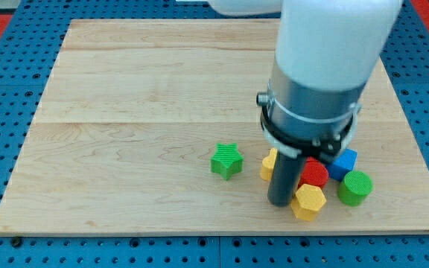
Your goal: Push the yellow hexagon closer to the yellow heart
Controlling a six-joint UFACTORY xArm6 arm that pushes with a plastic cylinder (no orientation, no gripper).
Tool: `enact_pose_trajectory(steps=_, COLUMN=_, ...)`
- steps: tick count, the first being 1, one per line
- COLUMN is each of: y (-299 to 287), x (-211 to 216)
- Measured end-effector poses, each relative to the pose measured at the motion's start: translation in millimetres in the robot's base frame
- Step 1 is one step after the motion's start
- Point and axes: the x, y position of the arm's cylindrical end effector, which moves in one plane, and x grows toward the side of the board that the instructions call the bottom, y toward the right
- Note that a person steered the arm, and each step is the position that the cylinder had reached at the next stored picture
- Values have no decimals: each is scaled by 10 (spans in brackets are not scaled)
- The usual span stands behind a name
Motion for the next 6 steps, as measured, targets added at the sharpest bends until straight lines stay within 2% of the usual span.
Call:
enact_pose_trajectory(steps=1, y=0, x=294)
enact_pose_trajectory(steps=3, y=957, x=200)
enact_pose_trajectory(steps=4, y=962, x=57)
enact_pose_trajectory(steps=5, y=468, x=23)
enact_pose_trajectory(steps=6, y=412, x=28)
